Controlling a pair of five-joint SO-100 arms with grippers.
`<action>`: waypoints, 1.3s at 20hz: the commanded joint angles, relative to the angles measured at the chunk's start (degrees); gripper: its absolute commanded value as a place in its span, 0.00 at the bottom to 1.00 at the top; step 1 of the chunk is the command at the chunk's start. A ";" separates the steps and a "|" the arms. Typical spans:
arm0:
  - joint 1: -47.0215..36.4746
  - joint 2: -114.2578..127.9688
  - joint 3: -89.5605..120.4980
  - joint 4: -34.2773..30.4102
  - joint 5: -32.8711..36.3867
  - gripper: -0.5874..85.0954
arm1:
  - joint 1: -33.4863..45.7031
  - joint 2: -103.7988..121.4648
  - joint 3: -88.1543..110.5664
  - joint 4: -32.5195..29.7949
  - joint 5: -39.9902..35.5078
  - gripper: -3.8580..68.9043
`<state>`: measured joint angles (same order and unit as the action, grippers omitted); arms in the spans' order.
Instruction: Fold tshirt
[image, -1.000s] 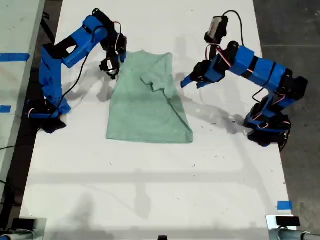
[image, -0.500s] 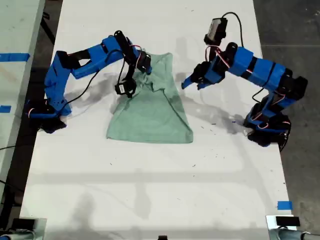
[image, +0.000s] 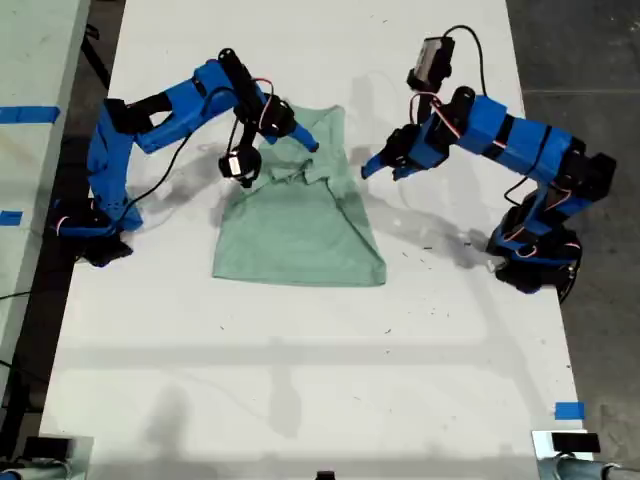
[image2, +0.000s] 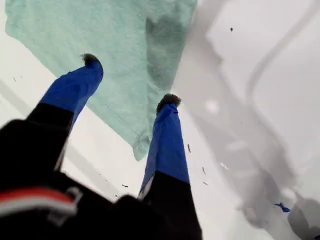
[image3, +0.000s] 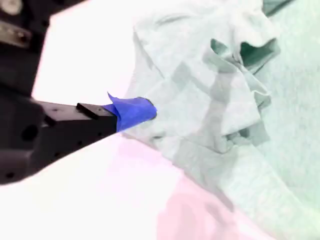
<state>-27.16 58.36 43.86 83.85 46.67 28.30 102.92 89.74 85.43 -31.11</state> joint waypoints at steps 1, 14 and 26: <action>-0.53 13.10 2.29 7.82 -1.67 0.42 | -1.67 4.75 -0.70 0.44 1.05 0.37; 19.60 36.39 44.38 3.60 -23.29 0.41 | -14.15 3.60 7.47 -0.26 1.32 0.41; 20.39 38.94 47.02 1.23 -24.26 0.35 | -17.05 -7.38 24.70 -24.52 0.79 0.43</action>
<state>-7.03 94.04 91.14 85.61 22.59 11.78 95.62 114.43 64.34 -30.15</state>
